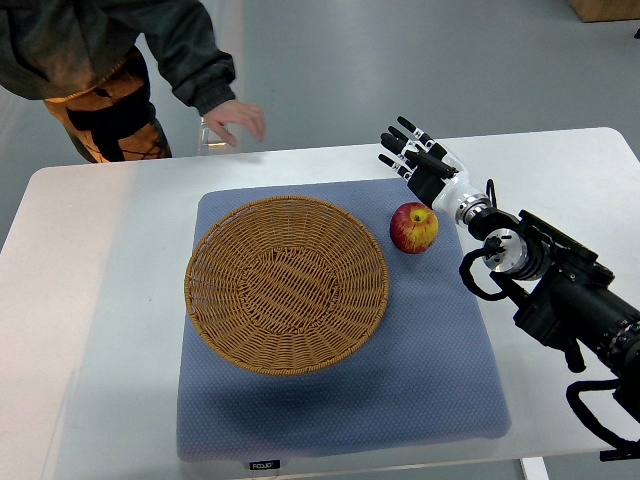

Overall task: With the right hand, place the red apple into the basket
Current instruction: 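Raise the right hand and move it above the red apple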

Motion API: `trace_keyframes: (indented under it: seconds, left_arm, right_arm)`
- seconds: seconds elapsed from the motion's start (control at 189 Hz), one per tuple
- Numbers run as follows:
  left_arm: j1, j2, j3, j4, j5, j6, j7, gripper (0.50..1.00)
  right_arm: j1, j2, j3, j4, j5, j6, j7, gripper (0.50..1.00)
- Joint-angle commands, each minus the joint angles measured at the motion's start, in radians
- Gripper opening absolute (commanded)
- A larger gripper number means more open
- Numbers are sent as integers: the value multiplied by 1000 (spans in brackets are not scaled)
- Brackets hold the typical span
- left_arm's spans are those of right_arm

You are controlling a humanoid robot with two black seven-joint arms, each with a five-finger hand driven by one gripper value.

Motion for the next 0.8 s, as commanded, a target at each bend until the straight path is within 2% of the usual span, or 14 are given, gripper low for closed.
trace_keyframes:
  seconds: [0.0, 0.26, 0.27, 0.313, 0.467, 0.477, 0.541, 0.594, 0.599, 0.61, 0.663, 0.71, 0.716, 0.795]
  left_arm:
    - [-1, 0, 0, 0, 0, 0, 0, 1000]
    - [1, 0, -2, 0, -1, 0, 0, 1000]
    - [-1, 0, -3, 0, -1, 0, 0, 1000]
    - [1, 0, -3, 0, -1, 0, 0, 1000]
    - [-1, 0, -3, -2, -3, 0, 0, 1000]
    - [1, 0, -3, -2, -3, 0, 0, 1000]
    - [1, 0, -2, -3, -3, 0, 0, 1000]
    - [1, 0, -2, -3, -3, 0, 0, 1000]
    - [1, 0, -2, -8, -3, -2, 0, 1000]
    - [1, 0, -2, -8, -3, -3, 0, 1000]
    - [1, 0, -2, -8, -3, -9, 0, 1000]
    - [1, 0, -2, -8, -3, -9, 0, 1000]
    - [1, 0, 0, -9, -5, -12, 0, 1000]
    - [1, 0, 0, -8, -5, -12, 0, 1000]
  right_arm:
    - [1, 0, -1, 0, 0, 1, -2, 924]
    - [15, -20, -15, 12, -15, 17, -12, 924]
    - [49, -57, -22, 21, -40, 68, -25, 924]
    - [81, -103, -50, 23, -80, 112, -47, 924]
    - [195, -234, -197, 55, -232, 177, -118, 924]
    - [285, -338, -366, 112, -340, 214, -143, 924]
    - [415, -416, -587, 164, -402, 258, -147, 924]
    - [416, -416, -587, 164, -402, 258, -147, 924]
    - [533, -456, -812, 207, -420, 273, -153, 924]
    - [561, -462, -861, 219, -422, 277, -156, 924]
    - [684, -479, -1055, 277, -422, 290, -169, 924]
    - [684, -479, -1055, 278, -422, 291, -169, 924]
    - [793, -484, -1216, 346, -425, 303, -179, 924]
    - [902, -465, -1360, 420, -423, 310, -201, 924]
